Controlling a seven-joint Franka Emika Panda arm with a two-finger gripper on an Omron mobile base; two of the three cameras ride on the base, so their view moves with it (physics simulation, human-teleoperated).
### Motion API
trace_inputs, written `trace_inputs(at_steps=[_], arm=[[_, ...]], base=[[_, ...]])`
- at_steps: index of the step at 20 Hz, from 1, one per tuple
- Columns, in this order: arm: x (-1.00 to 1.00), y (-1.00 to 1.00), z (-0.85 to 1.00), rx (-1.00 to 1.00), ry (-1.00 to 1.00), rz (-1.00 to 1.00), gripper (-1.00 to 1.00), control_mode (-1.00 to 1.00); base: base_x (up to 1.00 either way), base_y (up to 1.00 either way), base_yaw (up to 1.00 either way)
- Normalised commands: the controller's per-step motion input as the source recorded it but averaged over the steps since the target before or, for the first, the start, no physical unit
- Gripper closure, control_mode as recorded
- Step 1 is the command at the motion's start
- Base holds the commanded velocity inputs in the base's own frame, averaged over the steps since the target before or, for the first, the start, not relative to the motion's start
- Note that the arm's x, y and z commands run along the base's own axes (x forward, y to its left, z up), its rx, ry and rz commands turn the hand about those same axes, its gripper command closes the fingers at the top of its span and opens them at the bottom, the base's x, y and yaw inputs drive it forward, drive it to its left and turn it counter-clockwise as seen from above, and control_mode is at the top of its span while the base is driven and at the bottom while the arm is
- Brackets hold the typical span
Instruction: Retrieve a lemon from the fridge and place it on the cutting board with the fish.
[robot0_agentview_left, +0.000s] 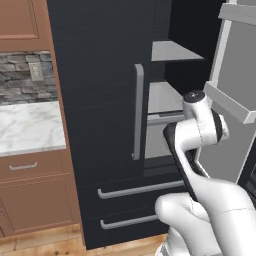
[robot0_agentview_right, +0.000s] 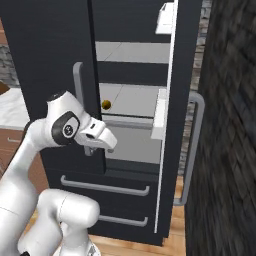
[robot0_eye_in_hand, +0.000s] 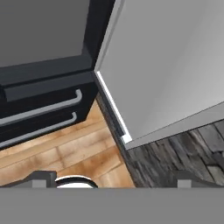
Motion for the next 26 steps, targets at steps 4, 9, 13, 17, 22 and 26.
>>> trace_inputs(at_steps=[4, 9, 13, 17, 22, 26], arm=[[0.04, 0.88, 0.05, 0.33, -0.08, 0.31, -1.00, -1.00], [0.02, 0.52, 0.06, 0.20, -0.11, 0.38, -1.00, -1.00], [0.10, 0.20, 0.50, 0.01, -0.35, 0.30, -1.00, -1.00], [0.26, 0.49, 0.36, 0.03, -0.26, 0.04, -1.00, -1.00], [0.33, 0.65, 0.41, 0.00, -0.25, -0.04, -1.00, -1.00], [0.20, 0.26, 0.39, 0.01, -0.15, -0.04, -1.00, -1.00]], base=[[0.00, 0.00, 0.00], [0.00, 0.00, 0.00], [0.00, 0.00, 0.00], [0.00, 0.00, 0.00], [0.00, 0.00, 0.00], [0.00, 0.00, 0.00]])
